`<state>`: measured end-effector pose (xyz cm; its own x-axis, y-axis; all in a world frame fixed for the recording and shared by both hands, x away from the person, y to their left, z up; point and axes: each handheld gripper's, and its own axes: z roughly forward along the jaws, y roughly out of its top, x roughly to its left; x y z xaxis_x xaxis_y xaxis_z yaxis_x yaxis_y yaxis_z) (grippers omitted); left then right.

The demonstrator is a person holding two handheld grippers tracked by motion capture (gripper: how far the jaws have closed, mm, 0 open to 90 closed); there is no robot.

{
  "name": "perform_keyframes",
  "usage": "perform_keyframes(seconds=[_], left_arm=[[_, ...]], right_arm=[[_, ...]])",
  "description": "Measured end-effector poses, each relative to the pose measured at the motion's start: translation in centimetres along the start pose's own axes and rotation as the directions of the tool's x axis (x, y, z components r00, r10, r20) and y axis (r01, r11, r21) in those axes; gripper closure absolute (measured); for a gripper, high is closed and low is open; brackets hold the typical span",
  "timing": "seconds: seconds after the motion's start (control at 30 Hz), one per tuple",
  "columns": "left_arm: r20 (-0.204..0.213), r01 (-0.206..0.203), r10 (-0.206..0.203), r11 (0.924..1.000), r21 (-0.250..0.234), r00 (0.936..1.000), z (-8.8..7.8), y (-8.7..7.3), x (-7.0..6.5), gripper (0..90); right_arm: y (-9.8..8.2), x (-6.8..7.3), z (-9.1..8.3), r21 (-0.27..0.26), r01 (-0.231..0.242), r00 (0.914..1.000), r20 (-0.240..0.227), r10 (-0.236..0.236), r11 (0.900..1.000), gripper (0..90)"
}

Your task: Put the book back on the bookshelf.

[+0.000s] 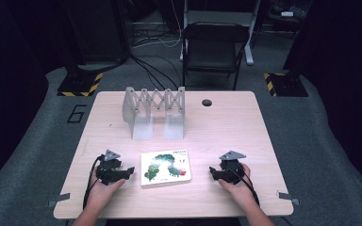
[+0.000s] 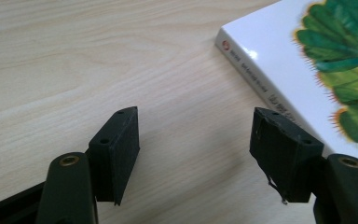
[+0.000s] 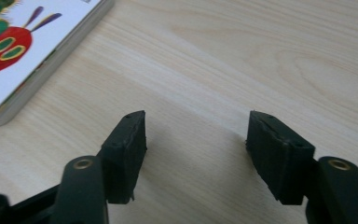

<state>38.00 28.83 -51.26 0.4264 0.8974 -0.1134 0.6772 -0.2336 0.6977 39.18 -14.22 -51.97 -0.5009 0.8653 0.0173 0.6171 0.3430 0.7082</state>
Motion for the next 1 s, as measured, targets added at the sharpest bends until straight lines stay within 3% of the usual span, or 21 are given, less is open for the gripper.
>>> perform_keyframes(seconds=[0.17, 0.2, 0.37, 0.53, 0.77, 0.8, 0.87, 0.97, 1.0], left_arm=[[0.043, 0.009, -0.008, 0.9999, -0.011, 0.9991, -0.7, 0.4, -1.0, 35.0], [0.046, 0.015, -0.014, 0.9999, -0.008, 0.9989, -0.7, 0.4, -1.3, 35.1], [0.054, 0.045, -0.043, 0.9986, -0.028, 0.9976, -0.8, 0.5, -1.8, 35.5], [0.095, 0.088, -0.084, 0.9954, -0.039, 0.9919, -1.0, 0.6, -2.2, 37.3], [0.112, 0.122, -0.118, 0.9919, -0.035, 0.9867, -0.2, 0.4, -3.0, 40.1], [0.117, 0.098, -0.097, 0.9952, -0.005, 0.9884, 0.1, 0.3, -3.2, 40.1], [0.117, 0.080, -0.079, 0.9968, -0.001, 0.9899, 0.2, 0.3, -3.3, 40.1], [0.118, 0.076, -0.076, 0.9971, -0.001, 0.9902, 0.5, 0.4, -3.9, 39.3], [0.118, 0.060, -0.059, 0.9982, 0.000, 0.9913, 0.6, 0.4, -4.1, 38.9]], right_arm=[[1.1, 0.7, -0.8, -0.013, 0.020, 0.9993, -0.033, -0.021, 1.000, 46.3], [1.5, 1.2, -0.9, -0.030, 0.006, 0.9985, -0.053, -0.007, 1.000, 47.2], [2.1, 2.1, -1.0, -0.019, -0.025, 0.9972, -0.071, 0.024, 1.000, 48.9], [3.1, 4.0, -0.3, -0.020, -0.011, 0.9941, -0.108, 0.008, 1.000, 50.3], [3.5, 6.1, 1.2, -0.006, 0.031, 0.9903, -0.135, -0.032, 0.999, 46.7], [3.5, 6.3, 1.4, -0.006, 0.035, 0.9897, -0.139, -0.035, 0.999, 46.3], [3.5, 6.6, 1.5, 0.002, 0.022, 0.9897, -0.142, -0.021, 1.000, 46.0], [3.5, 6.6, 1.8, 0.005, 0.047, 0.9872, -0.153, -0.046, 0.999, 45.0], [3.5, 6.7, 2.0, 0.022, 0.029, 0.9857, -0.167, -0.025, 0.999, 44.2]])
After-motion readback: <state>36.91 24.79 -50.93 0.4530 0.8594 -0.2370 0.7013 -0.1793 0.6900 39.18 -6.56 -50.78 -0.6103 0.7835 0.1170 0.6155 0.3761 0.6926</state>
